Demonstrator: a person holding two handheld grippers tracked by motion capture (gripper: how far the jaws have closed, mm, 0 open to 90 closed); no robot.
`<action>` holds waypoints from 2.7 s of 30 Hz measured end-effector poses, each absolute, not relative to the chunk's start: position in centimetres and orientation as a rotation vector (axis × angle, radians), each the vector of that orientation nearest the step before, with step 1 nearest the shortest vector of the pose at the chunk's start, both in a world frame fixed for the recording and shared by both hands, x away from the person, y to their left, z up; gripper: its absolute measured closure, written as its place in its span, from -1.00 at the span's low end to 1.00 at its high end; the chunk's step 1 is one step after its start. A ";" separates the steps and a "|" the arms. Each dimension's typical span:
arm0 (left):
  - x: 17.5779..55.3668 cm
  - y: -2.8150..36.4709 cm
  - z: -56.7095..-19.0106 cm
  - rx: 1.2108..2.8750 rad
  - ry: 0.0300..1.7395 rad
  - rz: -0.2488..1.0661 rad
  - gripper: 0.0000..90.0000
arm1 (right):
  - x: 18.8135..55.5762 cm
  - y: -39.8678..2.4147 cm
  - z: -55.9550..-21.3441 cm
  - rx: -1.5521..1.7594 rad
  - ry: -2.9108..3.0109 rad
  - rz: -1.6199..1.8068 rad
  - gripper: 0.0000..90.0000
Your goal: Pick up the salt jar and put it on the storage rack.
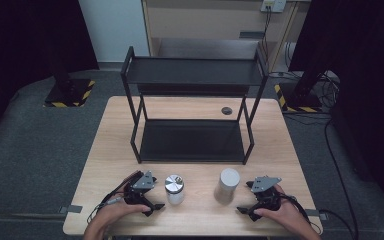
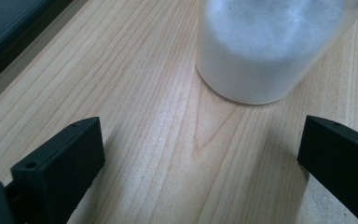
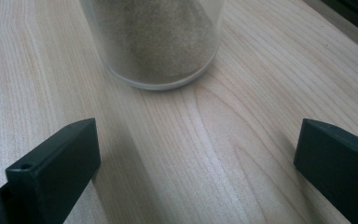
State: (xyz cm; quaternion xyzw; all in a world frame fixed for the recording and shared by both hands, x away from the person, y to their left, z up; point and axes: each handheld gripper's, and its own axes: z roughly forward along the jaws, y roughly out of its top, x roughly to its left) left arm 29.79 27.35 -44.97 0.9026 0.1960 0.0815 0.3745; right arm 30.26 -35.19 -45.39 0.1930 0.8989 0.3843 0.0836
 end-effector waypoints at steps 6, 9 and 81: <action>29.8 27.3 -45.0 2.310 0.502 0.207 -1.00 | 30.3 -35.2 -45.4 0.577 2.682 1.147 -0.97; 29.8 27.4 -45.0 2.310 0.501 0.206 -1.00 | 30.2 -35.2 -45.4 0.579 2.681 1.148 -0.97; 29.5 24.0 -44.9 2.173 0.380 0.202 -0.89 | 30.1 -35.2 -45.4 0.584 2.678 1.147 -0.97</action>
